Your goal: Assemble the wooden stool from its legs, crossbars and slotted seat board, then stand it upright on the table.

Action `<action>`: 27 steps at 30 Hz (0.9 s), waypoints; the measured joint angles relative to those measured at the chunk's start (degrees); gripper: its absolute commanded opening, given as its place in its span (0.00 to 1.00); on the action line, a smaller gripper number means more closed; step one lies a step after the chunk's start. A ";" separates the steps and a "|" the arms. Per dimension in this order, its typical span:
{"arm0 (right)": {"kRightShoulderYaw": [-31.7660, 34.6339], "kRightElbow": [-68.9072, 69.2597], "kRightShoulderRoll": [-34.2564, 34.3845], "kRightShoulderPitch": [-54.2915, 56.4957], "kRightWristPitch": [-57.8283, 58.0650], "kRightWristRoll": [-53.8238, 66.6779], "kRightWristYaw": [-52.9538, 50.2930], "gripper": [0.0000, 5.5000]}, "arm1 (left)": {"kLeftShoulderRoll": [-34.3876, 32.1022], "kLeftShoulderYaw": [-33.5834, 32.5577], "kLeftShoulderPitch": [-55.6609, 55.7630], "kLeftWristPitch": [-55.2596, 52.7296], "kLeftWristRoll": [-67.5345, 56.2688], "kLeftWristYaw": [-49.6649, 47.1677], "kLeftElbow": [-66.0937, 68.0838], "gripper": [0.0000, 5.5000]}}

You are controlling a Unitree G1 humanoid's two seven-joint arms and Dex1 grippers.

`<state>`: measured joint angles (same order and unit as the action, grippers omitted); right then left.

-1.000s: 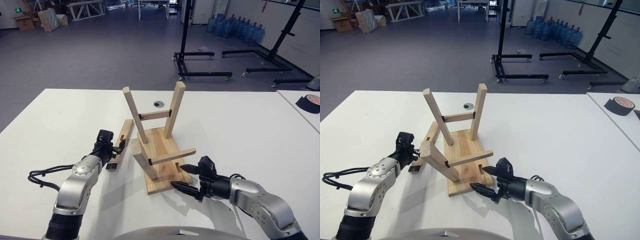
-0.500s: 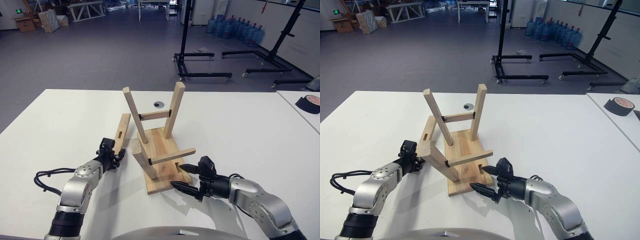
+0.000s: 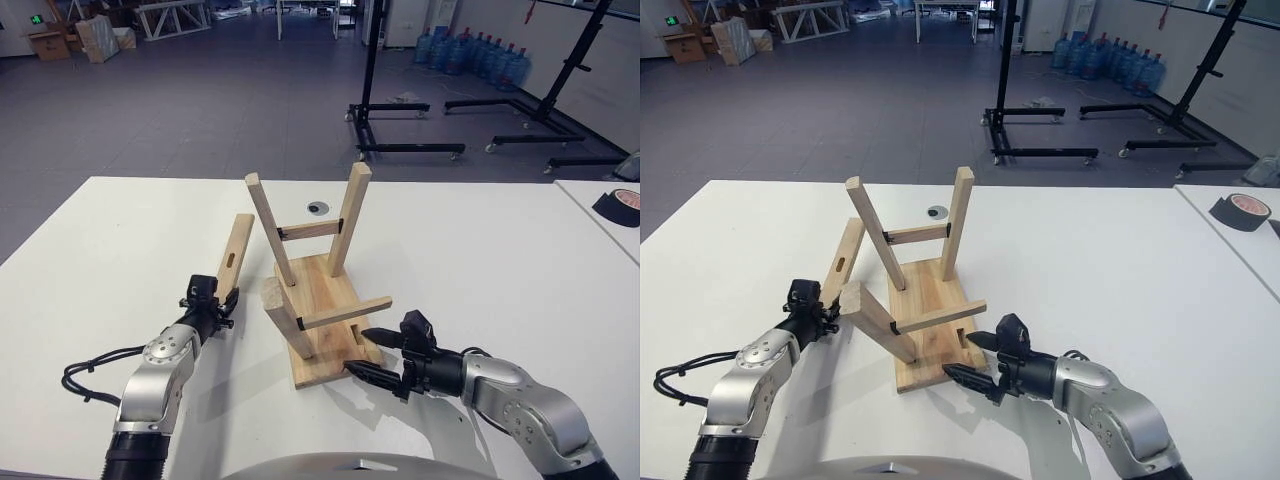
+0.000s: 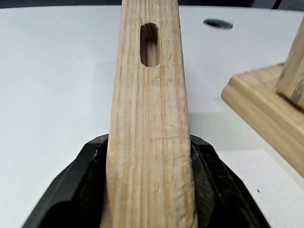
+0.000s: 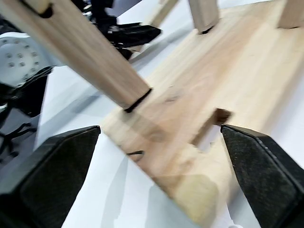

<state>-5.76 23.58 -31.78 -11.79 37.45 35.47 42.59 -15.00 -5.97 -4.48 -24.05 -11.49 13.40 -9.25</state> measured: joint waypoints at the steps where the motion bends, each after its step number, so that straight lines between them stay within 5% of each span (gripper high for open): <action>1: 0.98 0.00 0.05 0.02 -0.18 -0.01 -0.30 0.85 | -0.21 -2.39 0.06 2.40 -1.38 0.48 -0.76 0.37; 5: 5.06 -1.88 0.82 3.00 -3.43 -1.04 -2.19 0.85 | -2.64 -10.08 4.02 9.06 -10.49 8.17 -2.47 0.37; 9: 7.24 -5.71 1.44 8.29 -3.87 -0.11 -1.55 0.85 | -7.84 -10.40 6.06 9.63 -20.06 22.61 -6.07 0.37; 15: 8.24 -10.23 5.36 13.94 -2.01 4.69 0.11 0.85 | -14.04 -7.00 4.64 -1.59 -33.03 39.87 -5.95 0.37; 27: 12.88 -15.55 12.49 19.76 7.48 22.38 4.07 0.85 | -19.26 1.51 11.61 -25.15 -42.68 54.72 6.45 0.37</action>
<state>7.12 8.04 -19.29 7.97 44.93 57.85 46.66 -34.26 -4.46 7.13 -49.20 -54.17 68.12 -2.79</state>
